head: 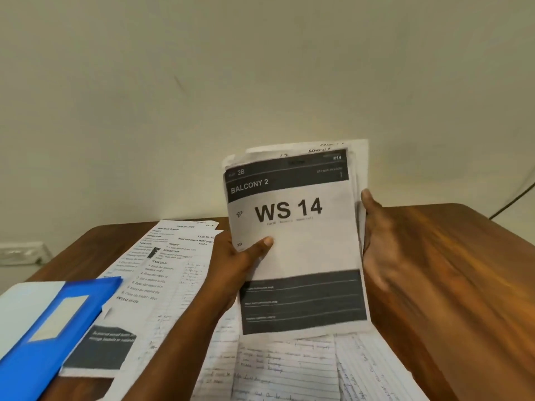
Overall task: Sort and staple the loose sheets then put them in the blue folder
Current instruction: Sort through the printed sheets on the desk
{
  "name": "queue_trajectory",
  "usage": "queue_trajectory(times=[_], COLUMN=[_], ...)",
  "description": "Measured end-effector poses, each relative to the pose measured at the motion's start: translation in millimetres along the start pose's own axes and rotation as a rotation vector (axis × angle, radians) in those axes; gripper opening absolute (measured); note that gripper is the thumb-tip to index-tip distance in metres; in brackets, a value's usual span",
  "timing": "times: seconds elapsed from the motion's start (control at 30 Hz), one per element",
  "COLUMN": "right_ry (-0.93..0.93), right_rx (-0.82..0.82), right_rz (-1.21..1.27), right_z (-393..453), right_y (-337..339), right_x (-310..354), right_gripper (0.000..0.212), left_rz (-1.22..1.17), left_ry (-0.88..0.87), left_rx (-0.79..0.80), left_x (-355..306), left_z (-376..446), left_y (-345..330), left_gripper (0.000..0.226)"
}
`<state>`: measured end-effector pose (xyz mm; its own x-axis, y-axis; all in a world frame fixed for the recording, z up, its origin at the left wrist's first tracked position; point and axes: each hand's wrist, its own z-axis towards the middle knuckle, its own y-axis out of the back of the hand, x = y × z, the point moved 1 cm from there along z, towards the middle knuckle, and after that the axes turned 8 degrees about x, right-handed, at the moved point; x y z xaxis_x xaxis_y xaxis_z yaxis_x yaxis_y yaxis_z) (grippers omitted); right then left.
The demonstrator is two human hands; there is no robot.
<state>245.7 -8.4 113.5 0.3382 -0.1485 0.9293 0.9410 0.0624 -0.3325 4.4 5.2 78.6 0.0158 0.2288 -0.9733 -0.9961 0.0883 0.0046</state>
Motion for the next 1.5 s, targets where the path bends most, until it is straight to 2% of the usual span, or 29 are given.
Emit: queue_trajectory(times=[0.1,0.17,0.23,0.27,0.3,0.4,0.47,0.73,0.87,0.9,1.03,1.1,1.2,1.33,1.4,1.5], right_ry=[0.193,0.274,0.276,0.283,0.294,0.291,0.281,0.294,0.185,0.175,0.19,0.153,0.119,0.144,0.088,0.06], right_rx=[-0.066,-0.165,-0.197,-0.189,-0.182,-0.164,-0.136,-0.132,-0.053,-0.048,-0.06,-0.067,-0.066,-0.077,-0.064,-0.065], right_rz=[-0.171,-0.332,-0.348,-0.335,-0.322,-0.28,-0.256,-0.311,-0.356,-0.374,-0.359,-0.369,-0.375,-0.406,-0.442,-0.395], right_z=[-5.4,-13.7,-19.0,-21.6,-26.0,-38.9,-51.9,-99.8,-115.4,-118.5,-118.4,-119.5,-121.5,-118.9,-119.5,-118.6], right_y=[-18.4,-31.3,-37.3,-39.2,-42.9,-49.7,-56.0,-72.7,-73.9,-74.5,-68.2,-68.9,-70.4,-68.3,-66.7,-60.3], right_x=[-6.1,-2.0,1.0,2.6,5.9,8.7,6.7,3.0,-12.8,-14.1,-14.5,-23.7,-31.9,-31.6,-41.6,-47.0], right_gripper=[0.048,0.041,0.038,0.038,0.038,0.042,0.042,0.033,0.027,0.029,0.023,0.023,0.035,0.033,0.045,0.034], left_rz=[0.11,0.18,0.178,0.196,0.223,0.245,0.198,0.003,-0.053,-0.067,-0.053,-0.011,0.006,0.027,0.047,0.041], left_ry=[-0.141,-0.278,-0.324,-0.328,-0.328,-0.296,-0.249,-0.126,0.048,0.066,0.027,0.068,0.097,0.076,0.136,0.159], left_rx=[-0.088,-0.102,-0.118,-0.141,-0.161,-0.181,-0.172,-0.164,-0.124,-0.108,-0.07,-0.044,-0.042,-0.056,-0.033,-0.034], left_x=[-18.7,-36.1,-51.9,-60.1,-67.4,-74.2,-71.3,-51.4,-40.1,-39.2,-42.9,-38.3,-31.6,-28.8,-22.6,-18.0], left_z=[-4.8,-8.1,-10.8,-14.2,-18.3,-37.2,-57.3,-112.8,-121.3,-122.2,-121.7,-125.6,-130.4,-127.1,-132.2,-137.8], left_y=[-3.3,-2.8,0.4,3.8,7.2,19.2,25.4,36.6,33.6,34.9,43.1,38.2,31.3,32.6,28.1,26.8], left_gripper=[0.055,0.086,0.109,0.107,0.096,0.044,0.033,0.037,0.068,0.07,0.033,0.025,0.028,0.03,0.032,0.035])
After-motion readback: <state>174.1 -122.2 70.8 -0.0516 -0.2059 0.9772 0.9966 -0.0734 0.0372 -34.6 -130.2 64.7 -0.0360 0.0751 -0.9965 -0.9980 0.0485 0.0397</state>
